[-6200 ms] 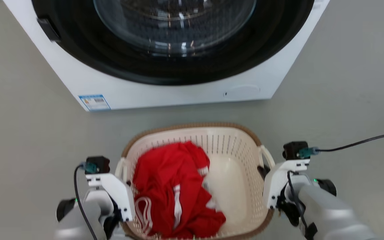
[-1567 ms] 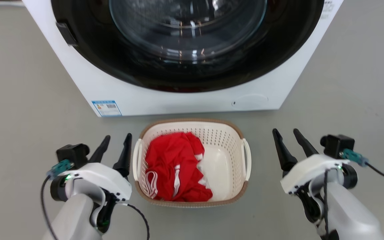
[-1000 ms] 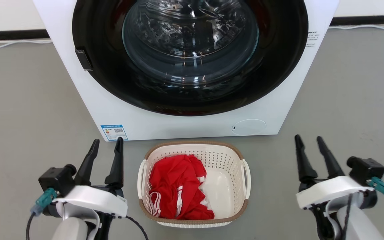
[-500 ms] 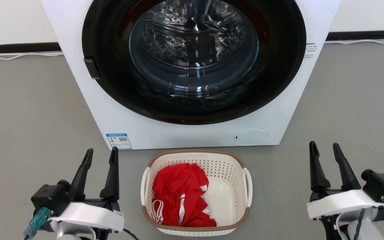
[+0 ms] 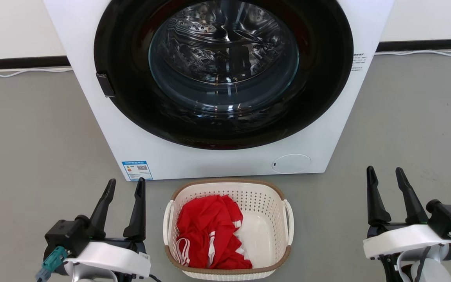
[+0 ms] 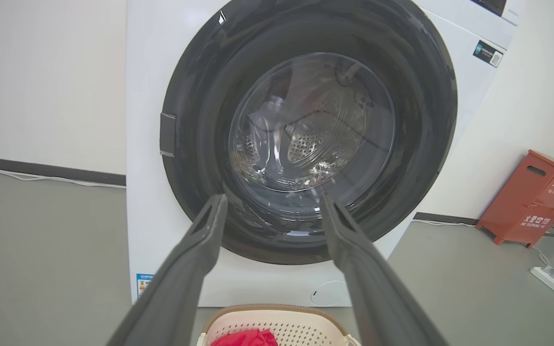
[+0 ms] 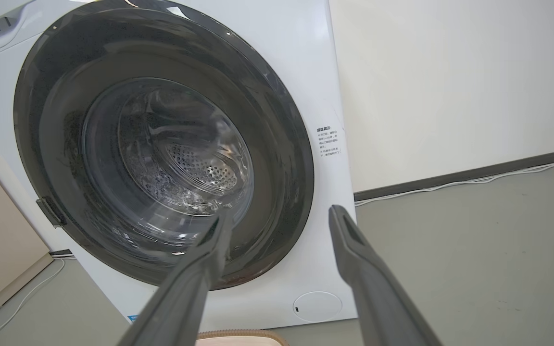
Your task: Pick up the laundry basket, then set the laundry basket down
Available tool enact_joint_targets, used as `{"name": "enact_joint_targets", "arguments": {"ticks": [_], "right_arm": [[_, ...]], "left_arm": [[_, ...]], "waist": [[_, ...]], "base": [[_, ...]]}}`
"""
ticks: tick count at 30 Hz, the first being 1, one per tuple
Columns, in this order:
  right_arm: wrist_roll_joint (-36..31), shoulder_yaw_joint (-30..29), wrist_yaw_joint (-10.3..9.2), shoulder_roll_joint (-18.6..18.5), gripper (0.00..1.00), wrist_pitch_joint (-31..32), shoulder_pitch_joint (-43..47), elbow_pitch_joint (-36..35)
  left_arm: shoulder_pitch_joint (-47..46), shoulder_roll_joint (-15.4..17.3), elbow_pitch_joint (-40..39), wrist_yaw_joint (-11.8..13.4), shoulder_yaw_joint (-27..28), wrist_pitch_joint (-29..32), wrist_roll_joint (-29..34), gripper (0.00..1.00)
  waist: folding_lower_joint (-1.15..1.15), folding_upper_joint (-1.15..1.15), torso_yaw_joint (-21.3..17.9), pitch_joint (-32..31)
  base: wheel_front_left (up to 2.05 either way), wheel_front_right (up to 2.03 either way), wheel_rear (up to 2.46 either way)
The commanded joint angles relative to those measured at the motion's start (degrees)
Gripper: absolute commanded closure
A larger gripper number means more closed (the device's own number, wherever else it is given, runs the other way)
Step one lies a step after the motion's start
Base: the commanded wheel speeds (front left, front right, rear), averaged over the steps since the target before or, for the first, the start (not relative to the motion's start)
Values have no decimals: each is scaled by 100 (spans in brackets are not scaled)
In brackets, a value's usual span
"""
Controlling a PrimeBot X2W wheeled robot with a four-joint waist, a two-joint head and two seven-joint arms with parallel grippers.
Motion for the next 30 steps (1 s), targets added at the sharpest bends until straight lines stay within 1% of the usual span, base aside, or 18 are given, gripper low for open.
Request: {"name": "enact_joint_targets", "arguments": {"ticks": [1, 14, 30], "right_arm": [[-67, 109, 37, -2, 0, -62, -77, -170], [-98, 169, 37, 27, 0, -62, -114, -131], [-113, 214, 37, 15, 0, -62, -127, -114]], "left_arm": [[-80, 53, -123, -32, 157, -36, 65, 0], [-116, 108, -88, -33, 105, -36, 89, 0], [-99, 79, -50, -33, 145, -36, 204, 0]], "waist": [[0, 0, -10, 4], [0, 0, -43, 48], [0, 0, -74, 54]], "base": [[0, 0, 0], [0, 0, 0], [0, 0, 0]]}}
